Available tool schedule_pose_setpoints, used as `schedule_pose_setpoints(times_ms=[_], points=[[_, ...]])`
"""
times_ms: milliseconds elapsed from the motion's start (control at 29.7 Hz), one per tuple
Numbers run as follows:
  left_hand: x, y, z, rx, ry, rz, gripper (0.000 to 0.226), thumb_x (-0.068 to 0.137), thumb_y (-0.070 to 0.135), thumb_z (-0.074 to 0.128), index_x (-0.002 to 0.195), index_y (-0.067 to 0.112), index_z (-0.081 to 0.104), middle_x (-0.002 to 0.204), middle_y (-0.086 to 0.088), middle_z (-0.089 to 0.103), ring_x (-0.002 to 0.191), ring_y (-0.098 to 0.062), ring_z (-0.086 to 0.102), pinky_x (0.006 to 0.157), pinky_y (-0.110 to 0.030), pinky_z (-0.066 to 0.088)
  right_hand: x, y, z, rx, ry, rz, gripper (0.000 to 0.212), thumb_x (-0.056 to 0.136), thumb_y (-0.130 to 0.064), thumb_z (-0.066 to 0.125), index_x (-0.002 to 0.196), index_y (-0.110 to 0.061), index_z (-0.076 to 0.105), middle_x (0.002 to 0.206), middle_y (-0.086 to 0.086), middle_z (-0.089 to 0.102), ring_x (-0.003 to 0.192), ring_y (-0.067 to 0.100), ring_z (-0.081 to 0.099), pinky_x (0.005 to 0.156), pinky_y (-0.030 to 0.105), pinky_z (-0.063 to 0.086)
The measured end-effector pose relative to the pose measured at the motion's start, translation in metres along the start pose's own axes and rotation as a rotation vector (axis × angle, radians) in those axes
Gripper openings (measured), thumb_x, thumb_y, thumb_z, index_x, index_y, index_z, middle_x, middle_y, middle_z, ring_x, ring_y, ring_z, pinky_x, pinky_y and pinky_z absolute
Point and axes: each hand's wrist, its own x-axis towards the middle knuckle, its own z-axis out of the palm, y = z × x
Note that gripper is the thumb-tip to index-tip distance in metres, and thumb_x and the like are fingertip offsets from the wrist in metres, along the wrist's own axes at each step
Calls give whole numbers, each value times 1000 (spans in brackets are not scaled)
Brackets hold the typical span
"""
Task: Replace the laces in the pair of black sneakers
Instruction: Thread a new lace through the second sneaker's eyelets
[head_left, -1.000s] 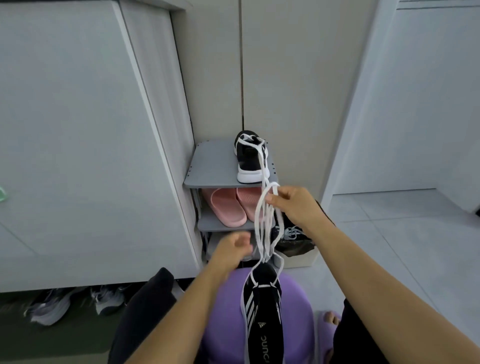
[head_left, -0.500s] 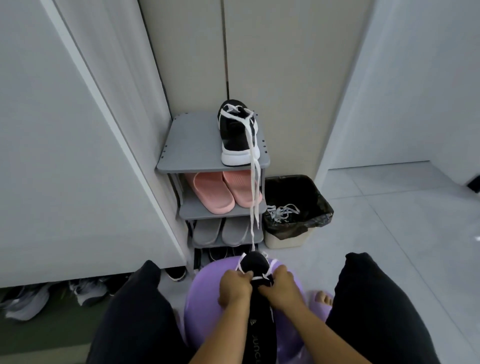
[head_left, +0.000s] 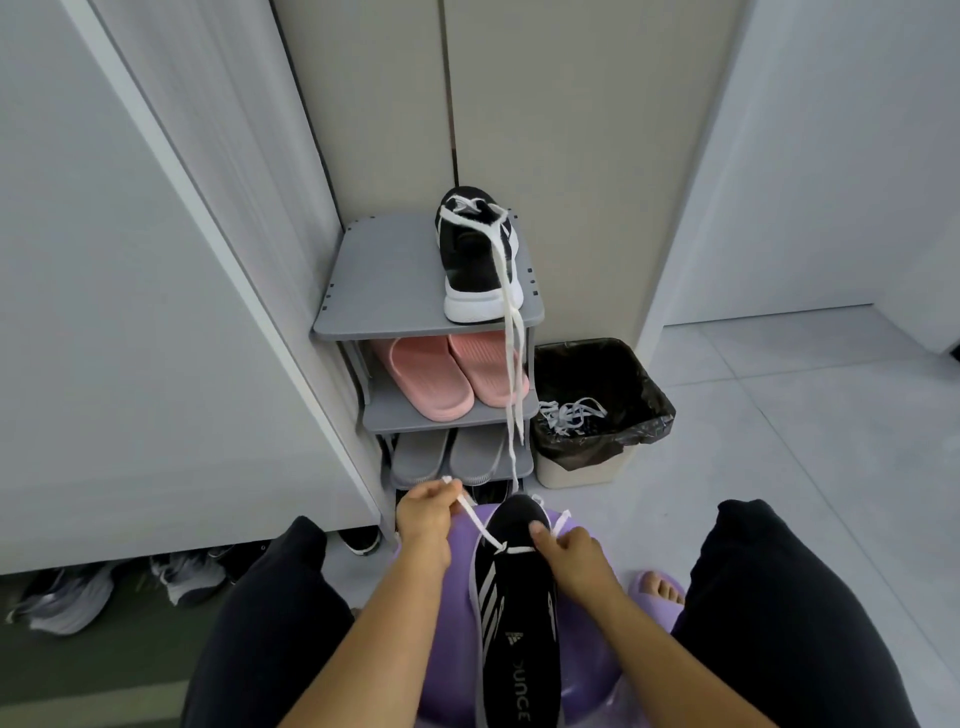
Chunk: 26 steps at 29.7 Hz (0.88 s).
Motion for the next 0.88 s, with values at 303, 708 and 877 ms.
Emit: schedule_pose_setpoints(times_ms=[303,708,877], points=[[-34,30,16,-63,-292,71,10,90,5,54,95,4,63,79,-7,69,68,-11,65,68,-23,52,-10,-66,-28,846,-42,-88,19,86,1,53,69,-7,54,59,5,53,54,13,47,55,21,40],[-120,174,35,113,-445,638,15,88,0,57,99,10,54,80,-4,67,60,-1,65,55,-15,51,-88,-187,-138,651,-96,-616,24,97,-18,47,80,-11,62,68,0,60,58,9,52,68,24,47],[-138,205,41,243,-416,789,17,87,4,59,85,20,56,81,-5,66,70,-12,62,73,-25,52,-115,-210,-153,599,-67,-755,23,96,-18,48,80,-11,63,67,-3,61,56,7,53,62,19,49]])
